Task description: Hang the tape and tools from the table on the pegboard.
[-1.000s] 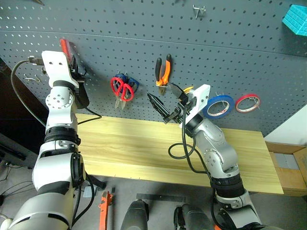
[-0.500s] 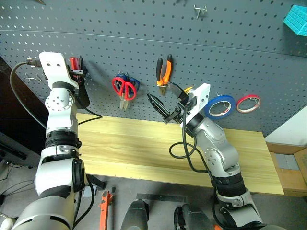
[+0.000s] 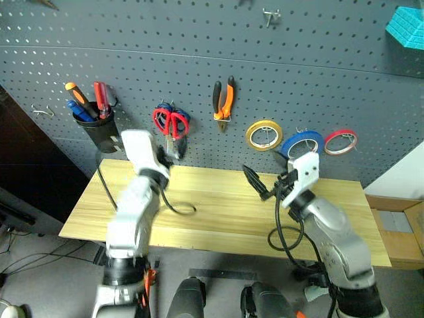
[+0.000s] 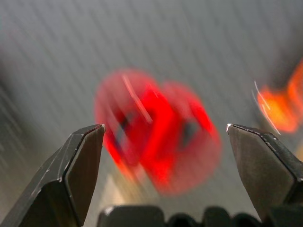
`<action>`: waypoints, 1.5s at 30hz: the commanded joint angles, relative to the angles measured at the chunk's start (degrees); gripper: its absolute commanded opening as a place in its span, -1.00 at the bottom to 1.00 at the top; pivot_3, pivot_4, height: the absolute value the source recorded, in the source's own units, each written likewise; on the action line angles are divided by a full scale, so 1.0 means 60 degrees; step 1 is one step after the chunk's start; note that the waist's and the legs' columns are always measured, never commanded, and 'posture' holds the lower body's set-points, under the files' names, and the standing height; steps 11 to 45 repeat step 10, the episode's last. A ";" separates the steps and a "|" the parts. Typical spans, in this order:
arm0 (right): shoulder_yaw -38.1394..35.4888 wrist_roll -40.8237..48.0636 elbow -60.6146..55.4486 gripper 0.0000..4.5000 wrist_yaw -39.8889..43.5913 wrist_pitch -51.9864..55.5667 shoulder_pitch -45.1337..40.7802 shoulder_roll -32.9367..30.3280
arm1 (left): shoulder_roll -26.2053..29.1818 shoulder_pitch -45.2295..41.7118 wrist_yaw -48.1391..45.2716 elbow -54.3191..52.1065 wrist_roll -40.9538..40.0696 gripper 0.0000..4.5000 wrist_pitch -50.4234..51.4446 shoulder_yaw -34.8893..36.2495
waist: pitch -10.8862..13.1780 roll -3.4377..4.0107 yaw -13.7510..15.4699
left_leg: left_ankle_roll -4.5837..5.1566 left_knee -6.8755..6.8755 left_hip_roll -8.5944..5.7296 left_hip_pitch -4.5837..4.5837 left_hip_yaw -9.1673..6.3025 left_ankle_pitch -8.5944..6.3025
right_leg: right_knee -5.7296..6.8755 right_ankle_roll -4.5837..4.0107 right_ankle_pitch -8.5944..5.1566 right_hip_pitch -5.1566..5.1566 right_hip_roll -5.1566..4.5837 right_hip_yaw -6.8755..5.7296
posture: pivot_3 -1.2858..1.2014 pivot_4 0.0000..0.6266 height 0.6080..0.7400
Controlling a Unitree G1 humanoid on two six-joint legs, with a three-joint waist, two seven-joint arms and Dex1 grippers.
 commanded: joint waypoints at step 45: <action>-0.1811 -0.1022 0.1334 1.00 -0.2154 -0.0285 0.1049 0.0466 | 0.0196 0.0137 0.0305 0.1408 0.0560 0.97 0.1897 0.0331 | 0.0002 0.0014 0.0006 | 0.0043 0.0008 0.0001 0.0059 0.0001 0.0034 | -0.0016 0.0041 -0.0015 0.0059 0.0029 0.0015 | 0.12 -0.53 1.00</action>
